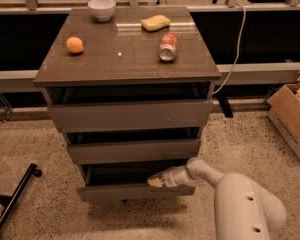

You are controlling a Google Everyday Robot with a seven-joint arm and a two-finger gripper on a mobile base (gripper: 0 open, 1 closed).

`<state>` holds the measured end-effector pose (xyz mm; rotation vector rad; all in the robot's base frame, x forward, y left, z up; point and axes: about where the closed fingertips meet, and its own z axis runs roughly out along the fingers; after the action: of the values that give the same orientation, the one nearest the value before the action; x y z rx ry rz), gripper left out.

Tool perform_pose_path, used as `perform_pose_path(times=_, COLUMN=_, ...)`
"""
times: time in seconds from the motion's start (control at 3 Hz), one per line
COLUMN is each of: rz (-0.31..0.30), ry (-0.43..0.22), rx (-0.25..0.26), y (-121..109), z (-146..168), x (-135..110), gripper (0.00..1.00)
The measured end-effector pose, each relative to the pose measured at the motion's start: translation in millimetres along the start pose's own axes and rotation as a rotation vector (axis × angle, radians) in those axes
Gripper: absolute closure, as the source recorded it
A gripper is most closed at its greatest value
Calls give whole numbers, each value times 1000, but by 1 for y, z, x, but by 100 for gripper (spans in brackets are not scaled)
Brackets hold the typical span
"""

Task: Open bottom drawer

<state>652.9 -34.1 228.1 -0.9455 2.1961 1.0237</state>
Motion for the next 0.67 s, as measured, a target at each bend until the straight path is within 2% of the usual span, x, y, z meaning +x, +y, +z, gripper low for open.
perform_pose_path(times=0.33, rz=41, ry=73, rx=-71, y=34, z=-7, x=25, gripper=100)
perform_pose_path(times=0.67, rz=68, ry=114, rx=-138, y=69, z=6, x=49, gripper=82)
